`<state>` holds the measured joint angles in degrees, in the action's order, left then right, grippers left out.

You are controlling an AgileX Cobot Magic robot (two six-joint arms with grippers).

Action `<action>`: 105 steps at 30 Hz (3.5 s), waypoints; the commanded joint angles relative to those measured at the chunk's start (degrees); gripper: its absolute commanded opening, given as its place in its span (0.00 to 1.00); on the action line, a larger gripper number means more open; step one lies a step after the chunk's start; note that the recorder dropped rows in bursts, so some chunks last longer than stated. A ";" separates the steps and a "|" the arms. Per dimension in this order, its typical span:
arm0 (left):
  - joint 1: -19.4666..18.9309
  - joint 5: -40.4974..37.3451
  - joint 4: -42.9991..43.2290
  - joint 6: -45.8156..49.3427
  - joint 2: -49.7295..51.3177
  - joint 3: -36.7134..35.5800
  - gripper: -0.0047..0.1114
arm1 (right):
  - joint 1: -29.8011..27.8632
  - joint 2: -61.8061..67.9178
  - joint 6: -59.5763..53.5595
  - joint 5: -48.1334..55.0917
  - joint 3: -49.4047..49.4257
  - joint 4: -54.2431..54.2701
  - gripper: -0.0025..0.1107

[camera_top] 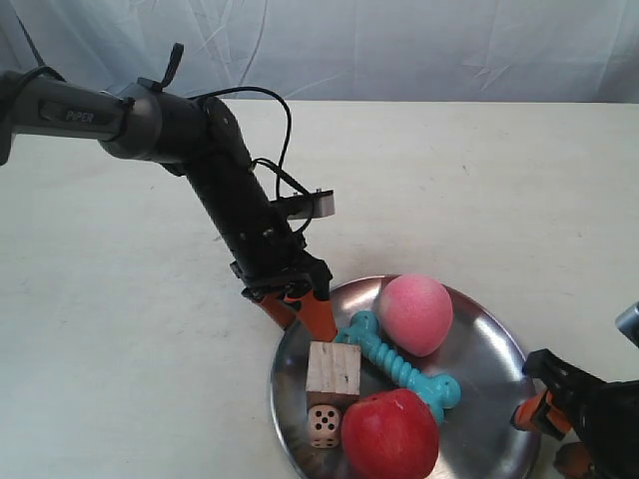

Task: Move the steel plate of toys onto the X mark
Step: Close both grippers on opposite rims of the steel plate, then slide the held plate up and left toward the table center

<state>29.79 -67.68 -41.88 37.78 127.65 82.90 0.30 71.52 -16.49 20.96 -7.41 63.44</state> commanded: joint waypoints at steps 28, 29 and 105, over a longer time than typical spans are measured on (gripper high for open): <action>0.69 2.37 2.50 0.27 1.97 -0.71 0.56 | -0.28 3.73 -12.43 2.08 0.33 10.55 0.49; 0.69 2.37 2.50 0.27 1.97 -0.71 0.56 | -0.28 3.73 -12.78 2.35 0.33 10.55 0.49; 0.69 -2.28 0.80 -6.34 1.73 -0.71 0.04 | -0.30 9.52 -27.22 13.29 0.33 27.82 0.01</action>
<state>29.20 -67.66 -39.76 32.32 128.76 82.80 0.26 80.94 -44.18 26.92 -6.20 85.88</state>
